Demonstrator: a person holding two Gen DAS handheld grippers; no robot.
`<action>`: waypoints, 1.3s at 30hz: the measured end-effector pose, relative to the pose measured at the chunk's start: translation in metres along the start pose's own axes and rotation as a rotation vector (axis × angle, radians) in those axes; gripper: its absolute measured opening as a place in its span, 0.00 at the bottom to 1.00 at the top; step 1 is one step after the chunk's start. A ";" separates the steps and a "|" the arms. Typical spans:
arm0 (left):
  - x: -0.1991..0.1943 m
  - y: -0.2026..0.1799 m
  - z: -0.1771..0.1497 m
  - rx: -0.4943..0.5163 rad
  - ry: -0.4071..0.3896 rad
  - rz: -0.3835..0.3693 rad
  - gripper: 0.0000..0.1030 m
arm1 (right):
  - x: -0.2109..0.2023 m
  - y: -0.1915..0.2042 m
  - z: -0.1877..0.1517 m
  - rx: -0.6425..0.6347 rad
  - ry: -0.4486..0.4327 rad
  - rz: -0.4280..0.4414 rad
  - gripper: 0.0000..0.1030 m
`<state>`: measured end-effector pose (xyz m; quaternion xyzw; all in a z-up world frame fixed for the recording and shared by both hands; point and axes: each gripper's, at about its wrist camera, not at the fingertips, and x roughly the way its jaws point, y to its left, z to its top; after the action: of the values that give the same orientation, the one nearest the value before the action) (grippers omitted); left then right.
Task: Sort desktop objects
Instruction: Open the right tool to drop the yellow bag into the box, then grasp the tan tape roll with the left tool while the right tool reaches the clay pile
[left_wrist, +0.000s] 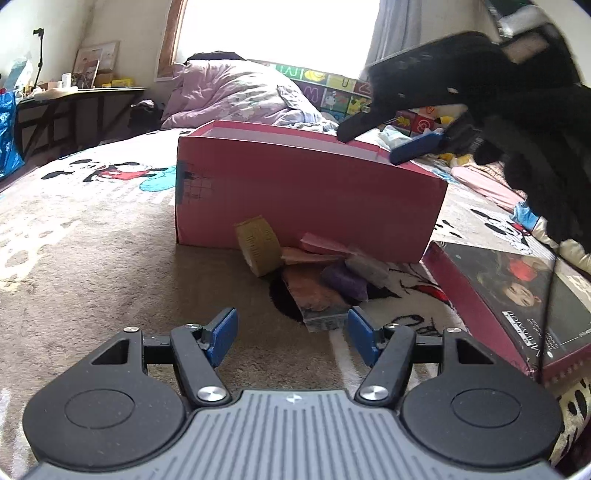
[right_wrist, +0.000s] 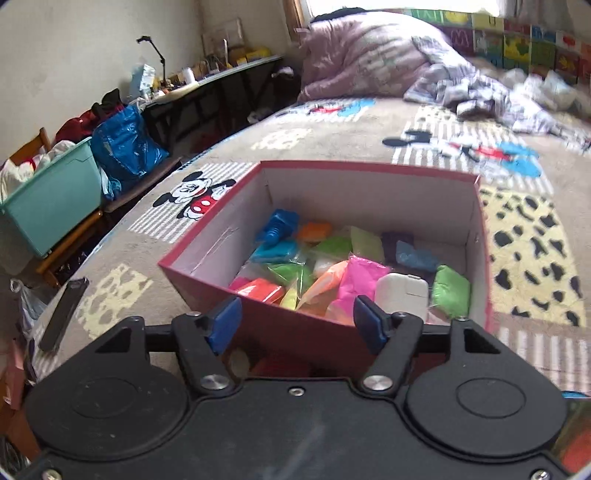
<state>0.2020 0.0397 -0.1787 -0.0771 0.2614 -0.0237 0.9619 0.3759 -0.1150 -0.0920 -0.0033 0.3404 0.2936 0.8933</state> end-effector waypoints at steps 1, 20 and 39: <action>0.000 0.001 0.000 -0.008 -0.002 -0.001 0.63 | -0.004 0.001 -0.005 -0.003 -0.008 0.000 0.68; 0.018 0.050 0.032 -0.214 -0.145 0.013 0.71 | 0.007 -0.012 -0.086 -0.005 0.056 -0.014 0.68; 0.078 0.063 0.042 -0.318 -0.005 -0.051 0.41 | 0.017 0.000 -0.088 -0.232 0.003 -0.080 0.33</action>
<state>0.2909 0.1008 -0.1924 -0.2353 0.2573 -0.0063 0.9372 0.3331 -0.1242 -0.1704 -0.1207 0.3052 0.2950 0.8974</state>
